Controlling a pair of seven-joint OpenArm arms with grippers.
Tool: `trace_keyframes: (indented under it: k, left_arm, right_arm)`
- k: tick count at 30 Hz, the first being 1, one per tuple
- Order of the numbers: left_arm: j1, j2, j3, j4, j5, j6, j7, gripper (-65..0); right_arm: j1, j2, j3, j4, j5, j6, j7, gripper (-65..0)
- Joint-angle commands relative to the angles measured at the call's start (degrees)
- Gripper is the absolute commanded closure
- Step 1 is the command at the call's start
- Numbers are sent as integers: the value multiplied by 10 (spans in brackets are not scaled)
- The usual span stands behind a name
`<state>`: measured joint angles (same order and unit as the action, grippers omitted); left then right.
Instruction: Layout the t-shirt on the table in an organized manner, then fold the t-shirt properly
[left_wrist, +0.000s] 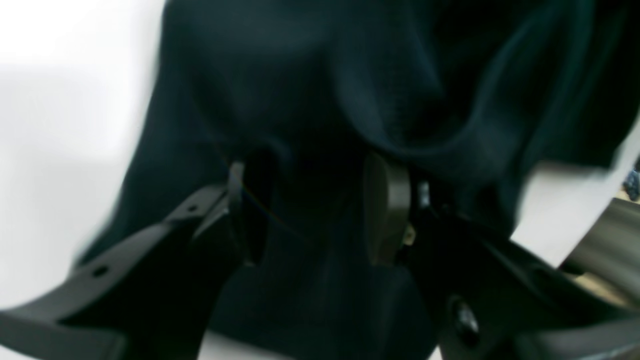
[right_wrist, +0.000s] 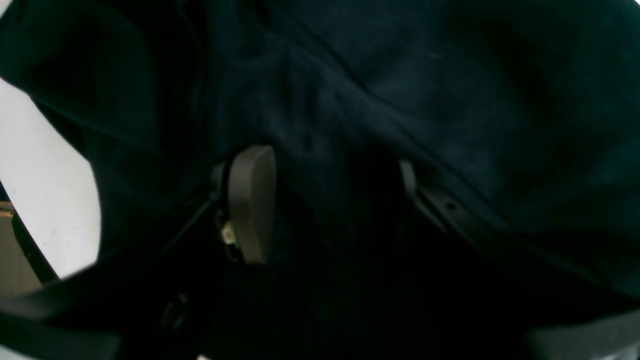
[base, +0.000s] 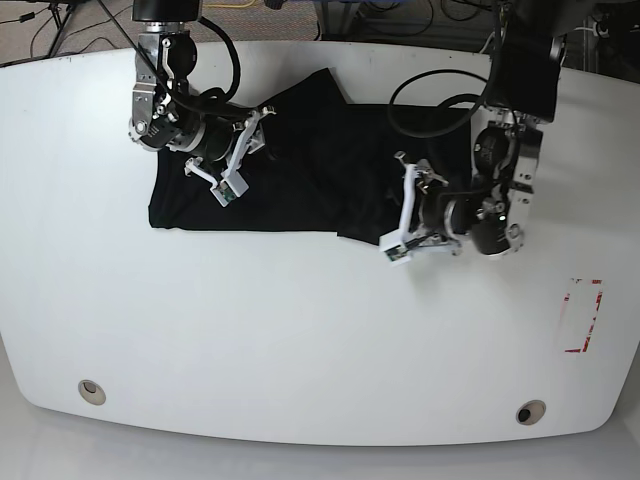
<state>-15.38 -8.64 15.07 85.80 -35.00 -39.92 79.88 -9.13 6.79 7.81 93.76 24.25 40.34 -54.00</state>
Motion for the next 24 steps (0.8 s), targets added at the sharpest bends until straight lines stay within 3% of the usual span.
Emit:
trace_keyframes:
  k: [1,6,11,18,24]
  left_arm:
    - [-31,24,13,-21,-14,-1,-11,-265]
    - [-66,65,19,-40,-15,-1,-10,-265]
    - [-81,80,19,-17,-16,-1,-8,-265]
    - [-78,75,18,58,-17,-1,-7,-265]
    - [-40,38,20,81,-17,-1,-7,-265]
  right_arm:
    - [1,2,1,4,-12,-3,-11,-298]
    - [1,2,1,4,-12,-3,-11,-298]
    - [-1,2,1,4,-12,-3,-11,-298]
    - [-1,2,1,5,-12,-3,-11,-298]
    - [-1,2,1,5,-11,-3,-11,-298]
